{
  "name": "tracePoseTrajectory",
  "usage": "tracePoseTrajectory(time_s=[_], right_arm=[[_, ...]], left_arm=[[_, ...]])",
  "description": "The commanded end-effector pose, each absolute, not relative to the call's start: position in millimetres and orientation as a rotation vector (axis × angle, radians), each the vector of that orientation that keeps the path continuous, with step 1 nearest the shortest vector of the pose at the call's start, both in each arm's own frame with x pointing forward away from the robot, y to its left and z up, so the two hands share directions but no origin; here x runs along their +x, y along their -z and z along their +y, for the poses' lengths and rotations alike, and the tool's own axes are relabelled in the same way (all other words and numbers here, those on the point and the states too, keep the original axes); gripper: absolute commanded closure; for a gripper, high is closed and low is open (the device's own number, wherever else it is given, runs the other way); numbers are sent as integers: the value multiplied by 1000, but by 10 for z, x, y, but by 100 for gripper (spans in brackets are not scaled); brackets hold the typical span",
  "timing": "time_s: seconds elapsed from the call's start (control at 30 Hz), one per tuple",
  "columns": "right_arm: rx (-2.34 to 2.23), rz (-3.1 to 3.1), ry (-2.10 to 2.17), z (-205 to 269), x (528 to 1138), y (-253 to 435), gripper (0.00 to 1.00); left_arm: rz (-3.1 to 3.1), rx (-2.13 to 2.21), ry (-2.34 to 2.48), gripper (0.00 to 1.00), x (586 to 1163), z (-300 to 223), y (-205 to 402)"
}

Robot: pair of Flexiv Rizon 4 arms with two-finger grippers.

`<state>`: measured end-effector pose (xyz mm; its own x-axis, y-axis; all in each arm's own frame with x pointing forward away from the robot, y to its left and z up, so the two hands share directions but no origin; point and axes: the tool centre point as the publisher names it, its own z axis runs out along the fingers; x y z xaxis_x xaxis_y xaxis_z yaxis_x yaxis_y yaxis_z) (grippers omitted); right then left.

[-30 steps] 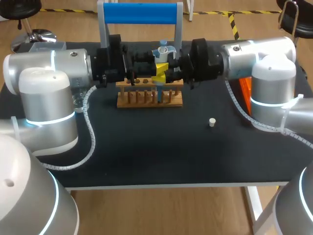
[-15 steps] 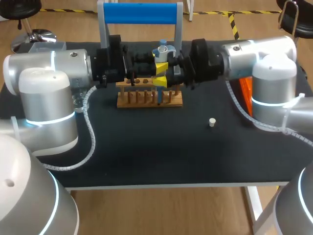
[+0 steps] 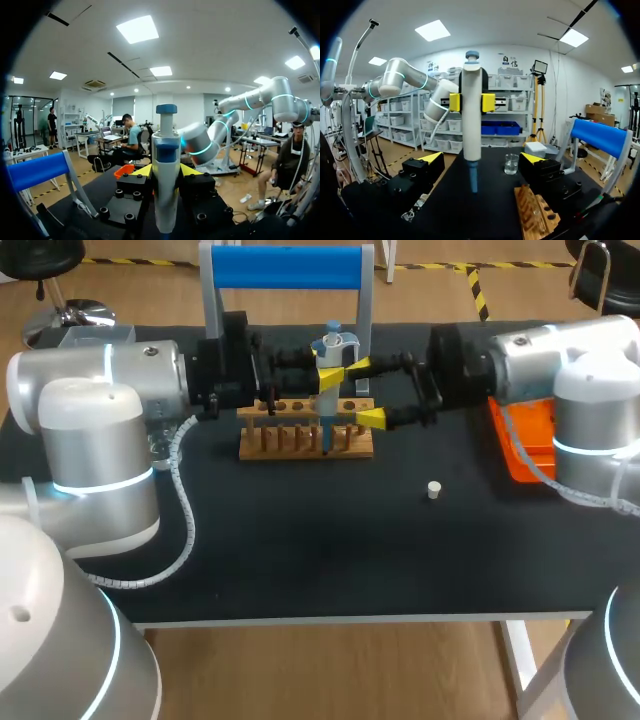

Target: Invert the test tube, pick up the pipette, mount the tip to pipette, aspirate from beaker and dispense into the tube, eject the tip, return the pipette, and cap with the stopper.

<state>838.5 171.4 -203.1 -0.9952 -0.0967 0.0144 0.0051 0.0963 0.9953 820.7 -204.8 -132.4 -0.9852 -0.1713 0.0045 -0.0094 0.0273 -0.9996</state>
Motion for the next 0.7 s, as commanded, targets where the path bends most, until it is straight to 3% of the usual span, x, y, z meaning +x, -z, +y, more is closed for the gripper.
tracePoseTrajectory(time_s=[0.03,0.7], right_arm=[[27,-2320,2074,1410,8377,1998,0],[-297,-2696,1860,1364,9775,1892,0]], left_arm=[[2161,-194,2103,100,8200,-2055,1323],[2161,-194,2103,100,8200,-2055,1323]])
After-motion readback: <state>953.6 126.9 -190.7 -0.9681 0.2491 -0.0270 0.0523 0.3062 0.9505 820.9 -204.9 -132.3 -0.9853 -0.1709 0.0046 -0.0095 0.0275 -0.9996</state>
